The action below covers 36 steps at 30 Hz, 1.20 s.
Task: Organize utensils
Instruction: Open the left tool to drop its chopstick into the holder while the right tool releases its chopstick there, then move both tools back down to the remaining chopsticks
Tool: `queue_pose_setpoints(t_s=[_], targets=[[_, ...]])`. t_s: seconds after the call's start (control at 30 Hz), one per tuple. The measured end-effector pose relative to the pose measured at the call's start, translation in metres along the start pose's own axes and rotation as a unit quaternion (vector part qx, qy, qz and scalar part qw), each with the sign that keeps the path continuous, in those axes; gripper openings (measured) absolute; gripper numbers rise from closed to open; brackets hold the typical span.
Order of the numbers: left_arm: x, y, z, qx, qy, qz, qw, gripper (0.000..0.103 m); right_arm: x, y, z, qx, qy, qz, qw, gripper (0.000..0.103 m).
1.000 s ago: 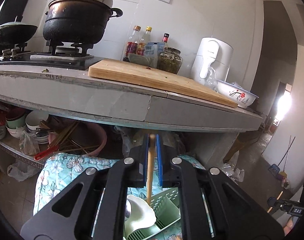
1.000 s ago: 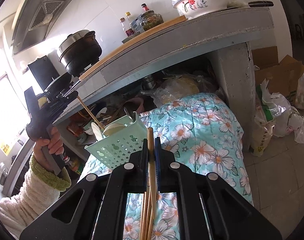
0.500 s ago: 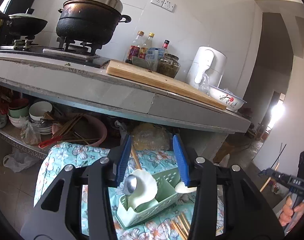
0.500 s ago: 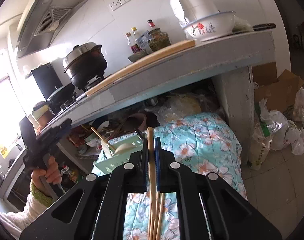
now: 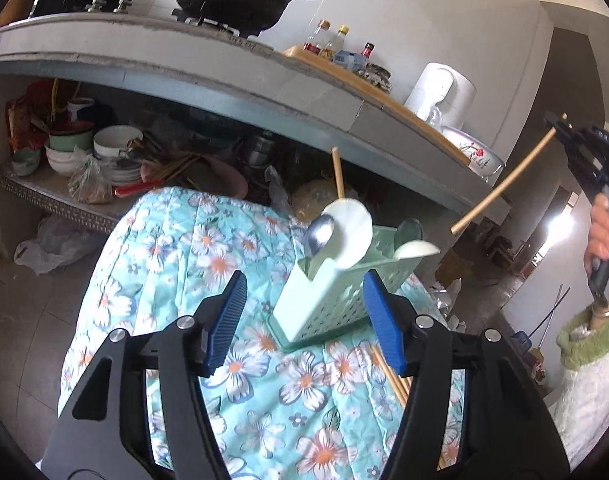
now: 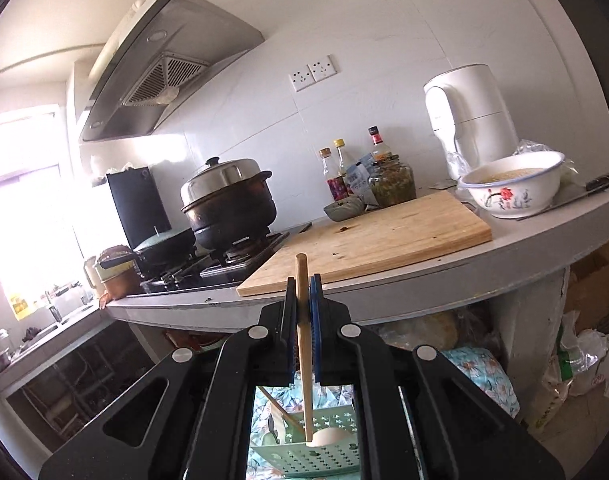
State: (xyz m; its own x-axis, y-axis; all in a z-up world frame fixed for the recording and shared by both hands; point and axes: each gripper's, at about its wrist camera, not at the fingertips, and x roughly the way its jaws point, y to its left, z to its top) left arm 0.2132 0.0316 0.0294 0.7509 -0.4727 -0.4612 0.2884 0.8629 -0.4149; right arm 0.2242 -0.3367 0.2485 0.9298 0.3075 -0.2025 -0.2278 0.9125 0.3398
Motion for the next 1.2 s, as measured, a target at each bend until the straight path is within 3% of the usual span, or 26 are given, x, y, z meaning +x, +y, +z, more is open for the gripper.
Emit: queue_pose_setpoints(t_s=[0.13, 0.37, 0.6, 0.73, 0.83, 0.9, 1.2], targets=[[0.008, 0.010, -0.020, -0.010, 0.029, -0.005, 0.9995, 0.057, 0.046, 0.016, -0.008, -0.031, 0.026, -0.011, 0.999, 0.006], [-0.001, 0.013, -0.039, -0.001, 0.029, -0.011, 0.9995, 0.057, 0.110, 0.027, -0.044, -0.070, 0.084, -0.041, 0.993, 0.006], [0.004, 0.014, -0.047, 0.003, 0.043, -0.025, 0.9987, 0.057, 0.148, 0.032, -0.087, -0.095, 0.149, -0.052, 0.983, 0.007], [0.008, 0.013, -0.046, 0.002, 0.048, -0.032, 0.9983, 0.057, 0.162, 0.032, -0.100, -0.091, 0.181, -0.047, 0.978, 0.013], [0.008, 0.014, -0.047, -0.002, 0.049, -0.029, 0.9984, 0.058, 0.159, 0.033, -0.100, -0.079, 0.178, -0.044, 0.980, 0.034], [0.005, 0.015, -0.047, -0.005, 0.047, -0.029, 0.9985, 0.058, 0.151, 0.033, -0.097, -0.071, 0.168, -0.041, 0.982, 0.041], [0.011, 0.013, -0.053, -0.009, 0.066, -0.034, 0.9972, 0.059, 0.064, 0.009, -0.082, -0.011, 0.106, -0.020, 0.994, 0.048]])
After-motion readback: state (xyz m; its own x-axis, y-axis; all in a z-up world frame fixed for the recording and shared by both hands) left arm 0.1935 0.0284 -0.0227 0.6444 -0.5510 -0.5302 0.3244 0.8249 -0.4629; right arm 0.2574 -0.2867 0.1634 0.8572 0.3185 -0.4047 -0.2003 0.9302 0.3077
